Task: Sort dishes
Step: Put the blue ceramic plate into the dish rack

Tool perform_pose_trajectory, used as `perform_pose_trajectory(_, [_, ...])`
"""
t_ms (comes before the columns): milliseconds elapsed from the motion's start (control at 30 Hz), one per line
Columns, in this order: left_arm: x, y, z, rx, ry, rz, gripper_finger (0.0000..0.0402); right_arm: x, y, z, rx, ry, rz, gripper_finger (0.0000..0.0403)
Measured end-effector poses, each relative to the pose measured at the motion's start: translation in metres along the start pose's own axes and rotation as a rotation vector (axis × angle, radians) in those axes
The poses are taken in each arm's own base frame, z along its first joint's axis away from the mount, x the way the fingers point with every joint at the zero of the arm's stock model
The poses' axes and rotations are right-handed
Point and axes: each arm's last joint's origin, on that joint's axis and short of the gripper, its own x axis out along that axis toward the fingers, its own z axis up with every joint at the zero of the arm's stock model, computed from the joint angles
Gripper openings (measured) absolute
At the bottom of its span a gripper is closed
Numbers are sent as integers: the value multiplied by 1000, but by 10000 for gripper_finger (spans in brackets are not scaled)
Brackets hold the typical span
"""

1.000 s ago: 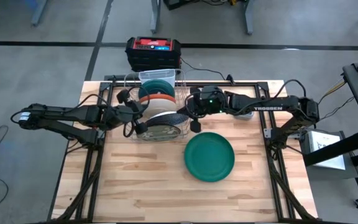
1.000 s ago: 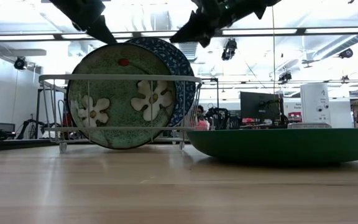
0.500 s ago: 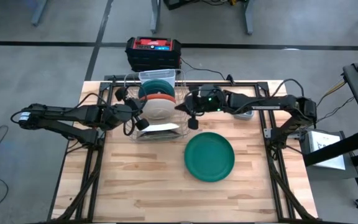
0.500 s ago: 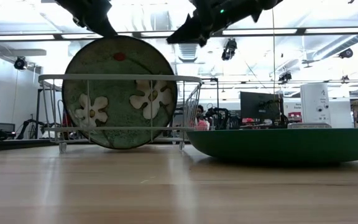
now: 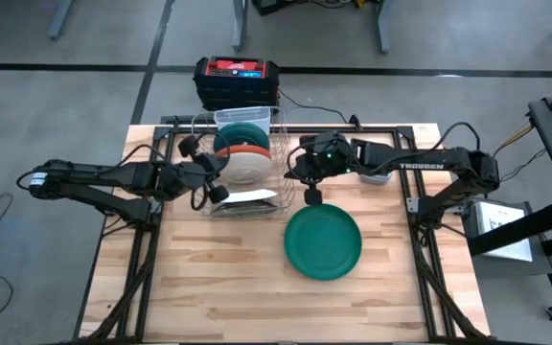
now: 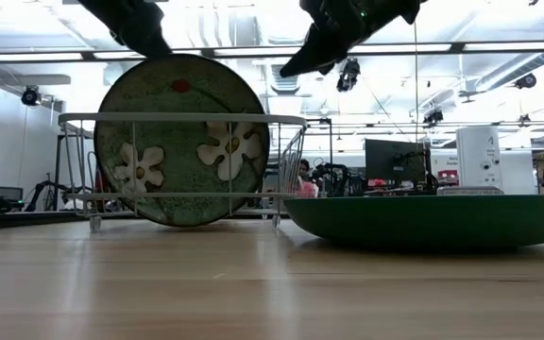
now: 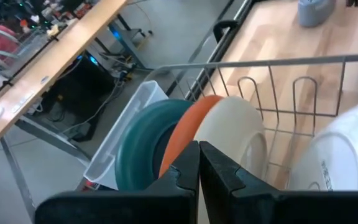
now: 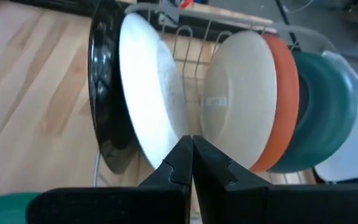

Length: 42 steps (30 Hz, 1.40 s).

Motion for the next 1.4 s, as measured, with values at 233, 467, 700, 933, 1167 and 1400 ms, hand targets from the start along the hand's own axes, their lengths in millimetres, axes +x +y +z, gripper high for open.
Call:
perform_pose_trajectory(233, [-2, -4, -3, 21, 19, -73, 0, -2, 1, -7, -45, 14, -21, 0])
perform_pose_trajectory(467, [-8, -12, -8, 38, 50, -175, 0, 5, -6, -57, -59, -15, -55, 0])
perform_pose_trajectory(700, [-16, -25, -5, 62, 12, -437, 0, -2, -12, -91, -140, -129, -95, 0])
perform_pose_trajectory(933, [-14, -29, 3, -80, -22, -498, 0, -6, -39, -109, -133, -263, -14, 0])
perform_pose_trajectory(1167, [-9, -35, 6, -82, -32, -507, 0, 10, -42, -104, -132, -381, 243, 0])
perform_pose_trajectory(1400, [-3, -44, 5, -81, -2, -549, 0, 47, -26, -90, -90, -369, 409, 0])
